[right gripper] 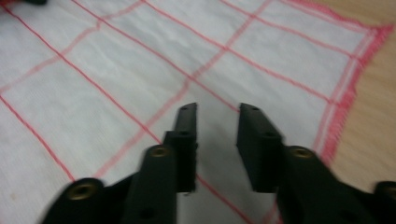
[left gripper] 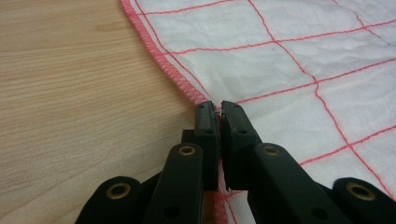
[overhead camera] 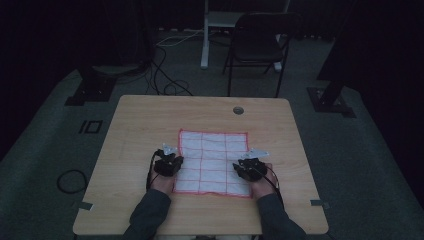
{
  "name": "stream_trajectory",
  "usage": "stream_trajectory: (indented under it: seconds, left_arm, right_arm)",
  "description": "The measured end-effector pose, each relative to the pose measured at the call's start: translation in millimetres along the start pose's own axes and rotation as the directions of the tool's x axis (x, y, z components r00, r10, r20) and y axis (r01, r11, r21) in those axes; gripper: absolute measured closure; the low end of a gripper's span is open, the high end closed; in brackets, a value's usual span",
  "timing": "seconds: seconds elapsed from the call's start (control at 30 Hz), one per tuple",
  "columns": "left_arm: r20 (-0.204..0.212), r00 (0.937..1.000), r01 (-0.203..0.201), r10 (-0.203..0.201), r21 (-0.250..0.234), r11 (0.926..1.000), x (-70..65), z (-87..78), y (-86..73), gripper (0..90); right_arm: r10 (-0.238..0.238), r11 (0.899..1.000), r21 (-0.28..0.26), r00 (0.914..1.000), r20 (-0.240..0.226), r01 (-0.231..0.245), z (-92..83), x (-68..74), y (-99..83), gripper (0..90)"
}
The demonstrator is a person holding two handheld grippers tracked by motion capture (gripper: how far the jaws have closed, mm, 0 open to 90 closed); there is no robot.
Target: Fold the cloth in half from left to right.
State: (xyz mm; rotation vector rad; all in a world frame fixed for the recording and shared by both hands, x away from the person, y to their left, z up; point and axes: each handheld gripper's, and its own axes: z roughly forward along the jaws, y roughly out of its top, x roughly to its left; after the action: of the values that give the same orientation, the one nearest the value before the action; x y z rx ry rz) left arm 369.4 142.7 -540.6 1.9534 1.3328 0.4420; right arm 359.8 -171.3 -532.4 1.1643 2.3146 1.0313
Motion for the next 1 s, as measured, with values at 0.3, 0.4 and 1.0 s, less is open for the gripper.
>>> stream_trajectory:
  seconds: [0.3,0.4,1.0]
  left_arm:
    - [0.003,1.0000,0.006,-0.006,-0.002,1.0000,0.9,0.2,0.8,86.6]
    - [0.002,1.0000,0.008,-0.008,-0.003,1.0000,0.8,0.8,1.1,86.6]
    - [0.043,0.9991,0.006,-0.004,-0.059,0.9982,-5.9,-12.5,17.3,87.6]
  right_arm:
    - [-0.036,0.999,-0.006,0.9992,-0.019,0.036,22.8,18.9,23.4,86.4]
    - [-0.042,0.999,0.000,0.9984,-0.038,0.042,31.0,24.9,29.3,86.4]
    - [-0.055,0.998,0.032,0.9967,-0.059,0.057,49.5,35.7,37.1,81.2]
